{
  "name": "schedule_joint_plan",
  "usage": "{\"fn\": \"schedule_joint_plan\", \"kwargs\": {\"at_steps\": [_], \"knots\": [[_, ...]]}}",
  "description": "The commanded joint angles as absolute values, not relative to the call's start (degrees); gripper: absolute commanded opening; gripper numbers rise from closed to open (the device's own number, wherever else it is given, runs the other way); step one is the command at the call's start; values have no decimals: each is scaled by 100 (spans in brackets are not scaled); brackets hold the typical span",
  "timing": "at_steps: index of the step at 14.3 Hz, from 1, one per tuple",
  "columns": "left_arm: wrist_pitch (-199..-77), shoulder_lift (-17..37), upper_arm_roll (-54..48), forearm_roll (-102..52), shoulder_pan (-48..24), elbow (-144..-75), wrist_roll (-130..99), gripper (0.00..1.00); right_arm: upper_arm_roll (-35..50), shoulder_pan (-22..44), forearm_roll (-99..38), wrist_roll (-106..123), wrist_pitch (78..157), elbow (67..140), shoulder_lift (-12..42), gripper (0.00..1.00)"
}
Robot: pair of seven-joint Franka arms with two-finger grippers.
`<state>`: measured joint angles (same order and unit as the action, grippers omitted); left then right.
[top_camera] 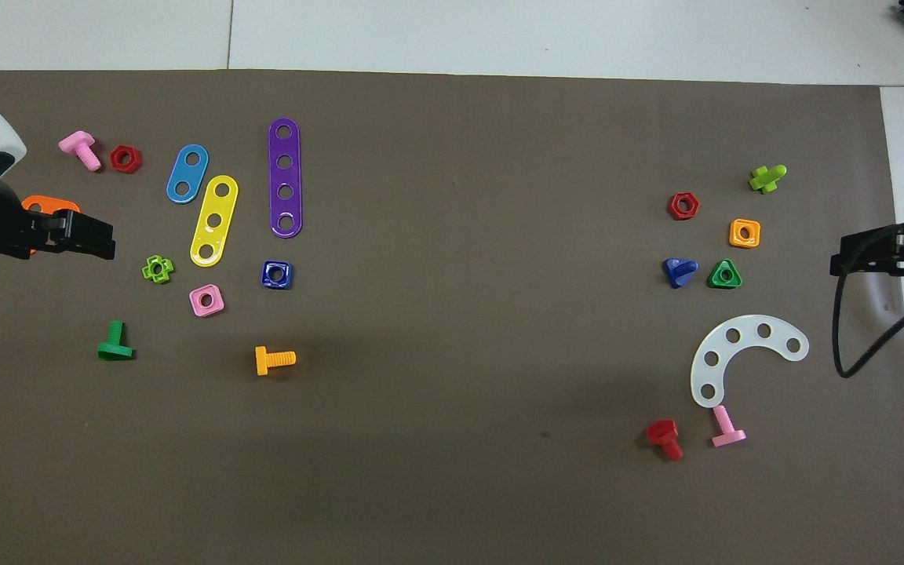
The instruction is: Unscrew and place screws in storage area
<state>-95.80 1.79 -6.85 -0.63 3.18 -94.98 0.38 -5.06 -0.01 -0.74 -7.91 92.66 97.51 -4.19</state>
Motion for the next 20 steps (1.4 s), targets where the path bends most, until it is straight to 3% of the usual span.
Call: {"fn": "schedule_joint_plan", "kwargs": {"at_steps": [1, 4, 20], "knots": [[-9686, 18, -721, 26, 360, -9677, -9, 100, -483, -176, 61, -519, 9114, 9651, -396, 100], [-9686, 18, -712, 26, 360, -9677, -9, 100, -440, -132, 316, -510, 8703, 8993, -150, 100], [-9686, 18, -712, 35, 360, -9677, -9, 100, -413, 53, 167, -448, 8701, 9105, -202, 100]]}}
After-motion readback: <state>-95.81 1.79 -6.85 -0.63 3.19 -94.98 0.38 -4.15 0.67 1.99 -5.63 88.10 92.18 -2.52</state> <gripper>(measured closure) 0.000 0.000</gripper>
